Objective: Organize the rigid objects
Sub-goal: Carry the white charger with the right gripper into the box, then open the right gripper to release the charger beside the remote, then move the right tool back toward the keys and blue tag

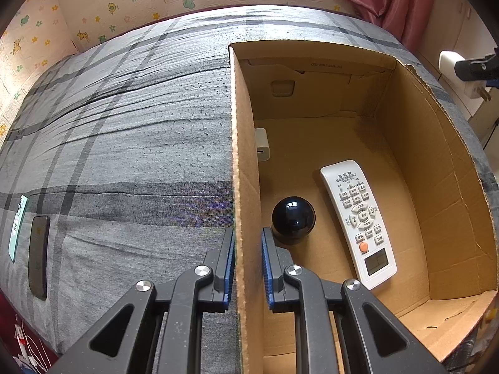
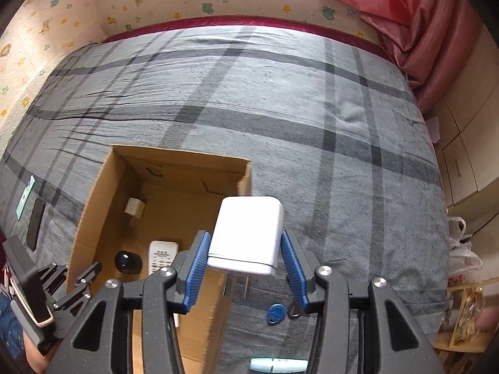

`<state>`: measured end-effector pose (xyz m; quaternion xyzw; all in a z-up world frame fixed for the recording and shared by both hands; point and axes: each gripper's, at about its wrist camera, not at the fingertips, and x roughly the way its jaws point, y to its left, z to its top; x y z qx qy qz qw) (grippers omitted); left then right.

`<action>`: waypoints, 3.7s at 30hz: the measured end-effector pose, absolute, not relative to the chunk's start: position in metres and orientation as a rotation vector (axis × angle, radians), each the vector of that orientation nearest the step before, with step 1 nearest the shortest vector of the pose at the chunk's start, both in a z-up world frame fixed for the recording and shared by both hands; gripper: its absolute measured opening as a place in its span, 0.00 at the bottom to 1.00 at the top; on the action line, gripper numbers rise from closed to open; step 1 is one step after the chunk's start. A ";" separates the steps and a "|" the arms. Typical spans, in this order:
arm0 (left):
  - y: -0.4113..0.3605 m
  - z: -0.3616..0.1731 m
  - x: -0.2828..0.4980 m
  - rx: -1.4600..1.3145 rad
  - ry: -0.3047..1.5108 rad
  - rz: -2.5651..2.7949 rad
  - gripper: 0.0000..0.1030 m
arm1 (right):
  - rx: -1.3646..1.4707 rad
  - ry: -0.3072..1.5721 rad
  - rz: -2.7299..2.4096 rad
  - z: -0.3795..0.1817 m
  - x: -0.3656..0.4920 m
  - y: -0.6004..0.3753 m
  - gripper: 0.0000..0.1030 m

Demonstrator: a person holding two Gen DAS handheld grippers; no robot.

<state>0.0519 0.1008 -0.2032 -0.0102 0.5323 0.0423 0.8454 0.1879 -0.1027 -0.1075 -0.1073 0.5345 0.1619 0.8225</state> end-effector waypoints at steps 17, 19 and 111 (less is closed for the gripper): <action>0.101 -0.204 0.052 -0.025 1.121 0.085 0.16 | -0.274 1.173 0.469 -0.134 0.174 -0.022 0.49; 0.100 -0.204 0.052 -0.025 1.121 0.084 0.17 | -0.283 1.183 0.470 -0.142 0.174 -0.017 0.49; 0.094 -0.204 0.051 0.006 1.121 0.094 0.12 | -0.188 1.113 0.299 -0.124 0.155 -0.137 0.99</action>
